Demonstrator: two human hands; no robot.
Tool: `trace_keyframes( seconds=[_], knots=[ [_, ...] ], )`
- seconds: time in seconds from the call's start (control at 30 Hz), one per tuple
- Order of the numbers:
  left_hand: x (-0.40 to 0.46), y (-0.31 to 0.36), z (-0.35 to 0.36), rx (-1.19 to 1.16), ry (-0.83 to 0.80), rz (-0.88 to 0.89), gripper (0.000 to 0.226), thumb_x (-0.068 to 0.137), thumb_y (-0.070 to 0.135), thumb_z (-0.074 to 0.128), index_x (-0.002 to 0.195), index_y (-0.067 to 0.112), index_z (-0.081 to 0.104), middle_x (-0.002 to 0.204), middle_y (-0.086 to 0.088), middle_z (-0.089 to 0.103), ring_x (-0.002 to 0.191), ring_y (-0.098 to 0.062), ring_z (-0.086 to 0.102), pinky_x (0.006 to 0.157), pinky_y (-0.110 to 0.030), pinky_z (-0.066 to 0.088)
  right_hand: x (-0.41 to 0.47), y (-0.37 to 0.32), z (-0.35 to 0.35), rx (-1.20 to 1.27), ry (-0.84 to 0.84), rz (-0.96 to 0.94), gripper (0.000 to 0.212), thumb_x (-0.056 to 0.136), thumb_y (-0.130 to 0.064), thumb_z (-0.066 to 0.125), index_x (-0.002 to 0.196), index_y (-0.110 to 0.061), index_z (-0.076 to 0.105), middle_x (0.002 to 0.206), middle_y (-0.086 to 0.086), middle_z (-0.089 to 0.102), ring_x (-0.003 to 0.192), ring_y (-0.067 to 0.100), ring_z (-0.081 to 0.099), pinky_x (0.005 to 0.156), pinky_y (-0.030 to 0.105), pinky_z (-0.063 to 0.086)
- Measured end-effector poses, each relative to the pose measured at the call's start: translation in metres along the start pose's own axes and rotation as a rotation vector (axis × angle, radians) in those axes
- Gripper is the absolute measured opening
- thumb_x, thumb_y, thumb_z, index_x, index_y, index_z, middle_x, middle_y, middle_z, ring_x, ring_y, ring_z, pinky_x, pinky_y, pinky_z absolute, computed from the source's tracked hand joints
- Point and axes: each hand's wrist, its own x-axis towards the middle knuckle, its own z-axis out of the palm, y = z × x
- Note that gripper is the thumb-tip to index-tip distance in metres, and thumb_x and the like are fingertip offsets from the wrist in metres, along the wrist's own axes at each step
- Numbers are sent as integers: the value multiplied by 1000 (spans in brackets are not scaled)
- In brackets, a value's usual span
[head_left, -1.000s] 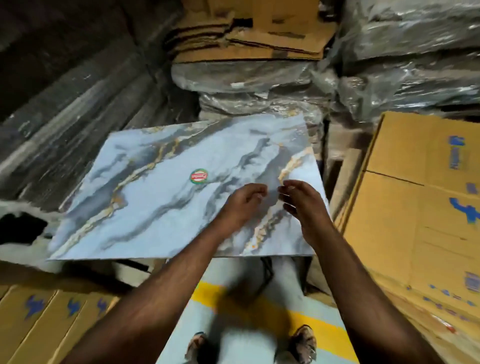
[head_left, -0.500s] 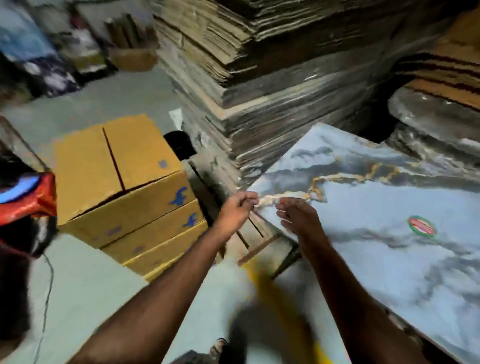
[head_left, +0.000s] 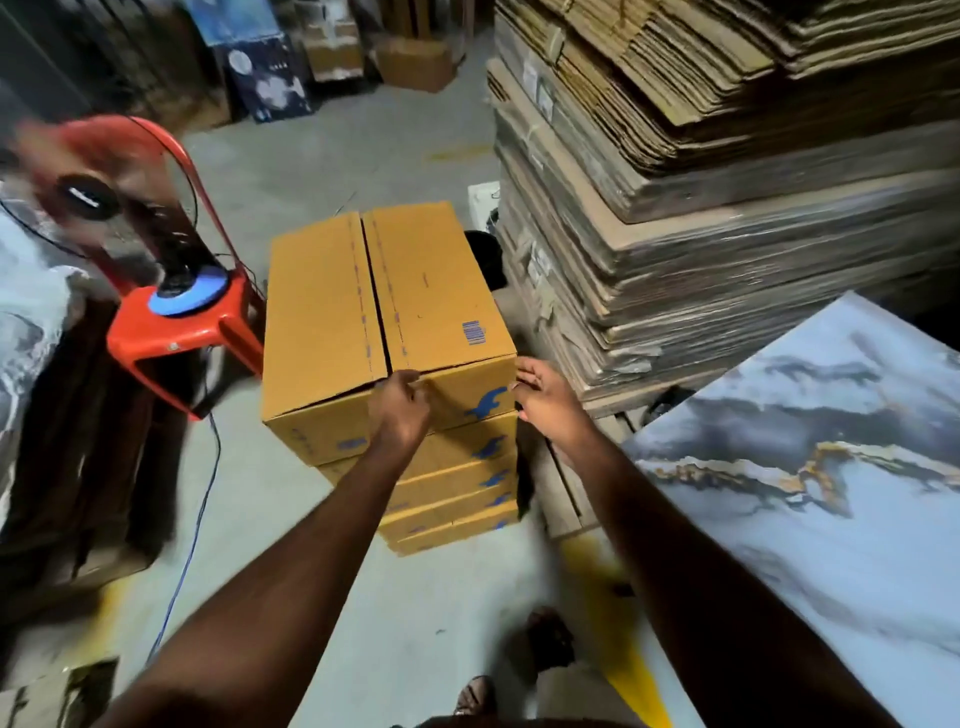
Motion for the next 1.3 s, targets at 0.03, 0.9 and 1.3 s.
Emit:
trace_keyframes(
  seconds=[0.03,0.9,1.3],
  knots=[
    [7,-5,-6,68,52,-8,29,95,17,56,122,10,65,119,-15,68,107,-34,64,92,-39,52,9,-1,5,-22,-3,6,44,96,-8,57,139,-17,52,137,1,56,123,15,54,106,39,45],
    [48,-63,-88,-261,426,-603,85,71,44,76,140,14,37,136,-13,33,122,-33,44,100,-41,47,89,2,40,-95,138,79,64,89,-46,67,137,-17,36,119,-6,48,114,17,52,95,29,43],
    [15,53,-139,-580,728,-304,37,90,26,58,125,16,54,123,-8,43,94,-19,46,76,-18,33,19,-50,8,238,491,-66,57,91,-33,62,137,-10,38,131,6,48,110,18,48,89,30,39]
  ],
)
